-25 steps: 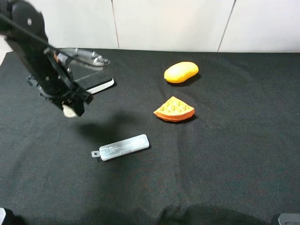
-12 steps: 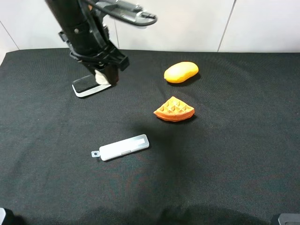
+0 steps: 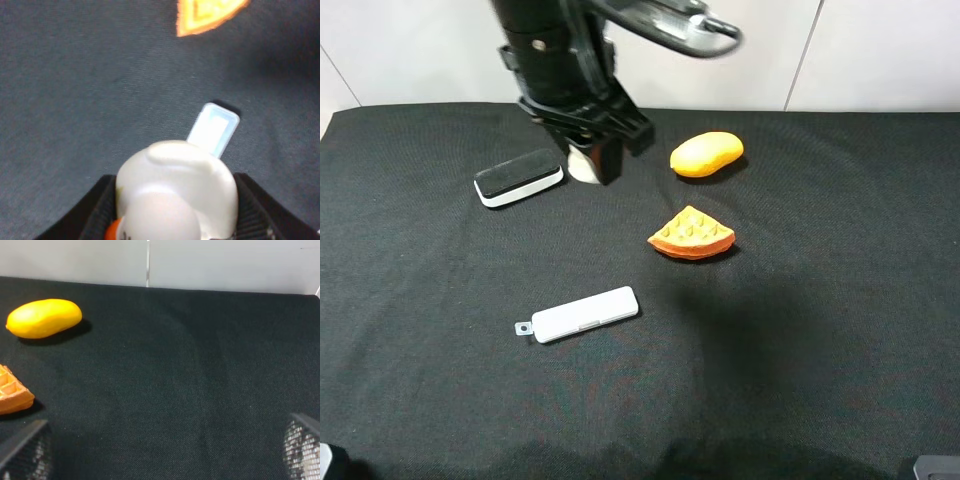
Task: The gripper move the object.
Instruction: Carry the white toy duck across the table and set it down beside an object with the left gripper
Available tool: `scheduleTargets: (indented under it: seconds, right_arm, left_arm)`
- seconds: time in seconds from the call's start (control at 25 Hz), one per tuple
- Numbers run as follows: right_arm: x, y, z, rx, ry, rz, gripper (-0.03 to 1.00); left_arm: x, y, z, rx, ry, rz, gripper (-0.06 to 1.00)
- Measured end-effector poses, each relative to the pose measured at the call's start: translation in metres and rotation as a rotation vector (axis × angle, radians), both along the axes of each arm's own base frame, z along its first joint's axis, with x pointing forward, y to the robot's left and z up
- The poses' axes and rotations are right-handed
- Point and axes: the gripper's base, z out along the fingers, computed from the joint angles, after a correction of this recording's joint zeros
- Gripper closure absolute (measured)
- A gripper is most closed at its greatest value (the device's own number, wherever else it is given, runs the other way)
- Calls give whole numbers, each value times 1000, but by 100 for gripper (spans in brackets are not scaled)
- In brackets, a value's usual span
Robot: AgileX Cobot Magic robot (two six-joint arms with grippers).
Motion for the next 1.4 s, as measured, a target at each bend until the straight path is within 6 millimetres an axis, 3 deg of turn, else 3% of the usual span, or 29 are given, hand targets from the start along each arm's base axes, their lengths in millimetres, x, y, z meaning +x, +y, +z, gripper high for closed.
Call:
scheduleTargets:
  seconds: [0.36, 0.72, 1.08, 1.4]
  right_arm:
    - [0, 0, 0, 0, 0, 0, 27]
    - [0, 0, 0, 0, 0, 0, 27]
    - [0, 0, 0, 0, 0, 0, 27]
    - [0, 0, 0, 0, 0, 0, 27]
  left_arm:
    - [6, -55, -3, -7, -13, -80, 43]
    - [35, -91, -7, -23, -71, -87, 43]
    - [63, -114, -31, -35, -105, -74, 43]
    - [85, -118, -60, -18, -95, -48, 43]
